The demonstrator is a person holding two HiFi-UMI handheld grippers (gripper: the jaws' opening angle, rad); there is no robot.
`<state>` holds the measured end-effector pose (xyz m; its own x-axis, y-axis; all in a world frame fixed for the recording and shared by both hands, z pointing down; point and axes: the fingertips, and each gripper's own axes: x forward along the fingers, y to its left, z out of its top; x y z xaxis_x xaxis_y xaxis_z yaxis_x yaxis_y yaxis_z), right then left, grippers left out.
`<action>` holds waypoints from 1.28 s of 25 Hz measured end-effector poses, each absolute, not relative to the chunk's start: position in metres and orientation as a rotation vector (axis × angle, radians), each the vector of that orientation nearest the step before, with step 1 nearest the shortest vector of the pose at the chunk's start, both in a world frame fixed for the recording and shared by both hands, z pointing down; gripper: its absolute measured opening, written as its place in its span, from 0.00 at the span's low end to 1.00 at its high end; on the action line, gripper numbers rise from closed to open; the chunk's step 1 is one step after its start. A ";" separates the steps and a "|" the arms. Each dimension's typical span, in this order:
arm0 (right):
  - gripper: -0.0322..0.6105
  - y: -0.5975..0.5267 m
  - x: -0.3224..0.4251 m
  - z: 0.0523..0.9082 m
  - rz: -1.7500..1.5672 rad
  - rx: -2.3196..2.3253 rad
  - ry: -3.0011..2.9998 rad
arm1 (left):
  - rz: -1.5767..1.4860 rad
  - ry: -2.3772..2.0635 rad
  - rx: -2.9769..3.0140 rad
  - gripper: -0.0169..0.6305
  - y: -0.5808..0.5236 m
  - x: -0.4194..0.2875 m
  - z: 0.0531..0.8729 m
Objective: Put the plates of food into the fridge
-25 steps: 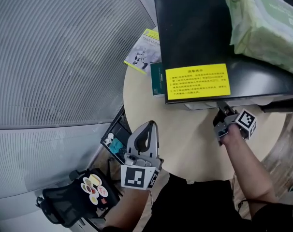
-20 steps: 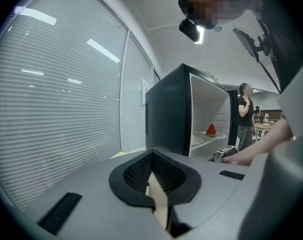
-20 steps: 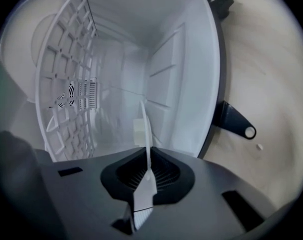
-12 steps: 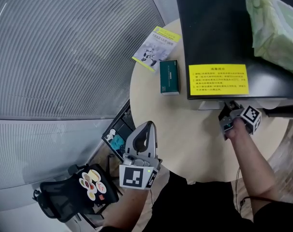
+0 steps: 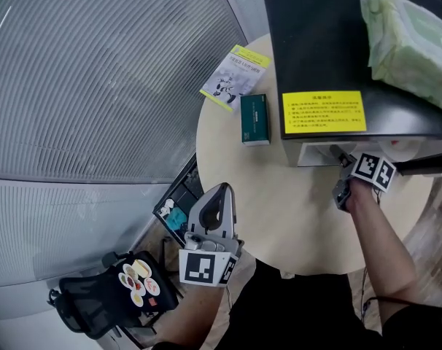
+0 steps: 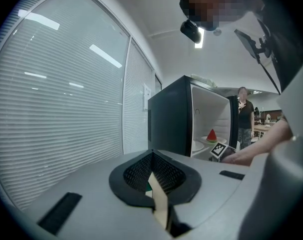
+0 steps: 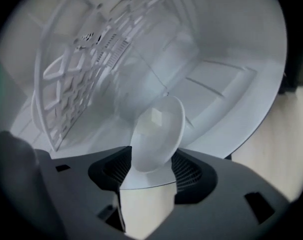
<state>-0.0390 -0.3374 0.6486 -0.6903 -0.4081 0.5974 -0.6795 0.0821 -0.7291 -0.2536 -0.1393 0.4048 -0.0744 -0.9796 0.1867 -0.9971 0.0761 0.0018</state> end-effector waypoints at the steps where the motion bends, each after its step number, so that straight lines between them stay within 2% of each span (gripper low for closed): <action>1: 0.42 -0.336 -0.038 0.650 1.572 1.083 -2.114 | 0.187 -2.197 2.043 0.03 -0.139 -0.253 0.403; 4: 0.45 -0.331 -0.032 0.654 1.449 1.092 -2.078 | 0.178 -2.195 2.060 0.03 -0.137 -0.249 0.398; 12: 0.45 -0.312 0.000 0.655 1.461 1.185 -2.041 | 0.138 -2.188 2.104 0.03 -0.135 -0.243 0.385; 21: 0.45 -0.295 0.012 0.604 1.439 1.186 -2.255 | 0.096 -2.130 2.203 0.03 -0.137 -0.217 0.369; 32: 0.45 -0.262 0.047 0.517 0.979 1.209 -2.575 | 0.056 -1.990 2.366 0.03 -0.144 -0.167 0.357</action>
<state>0.0472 -0.2619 0.5174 -0.6694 -0.6418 0.3742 -0.7283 0.4674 -0.5011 -0.1675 -0.1443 0.3571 0.1715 -0.9834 0.0598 -0.9852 -0.1709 0.0148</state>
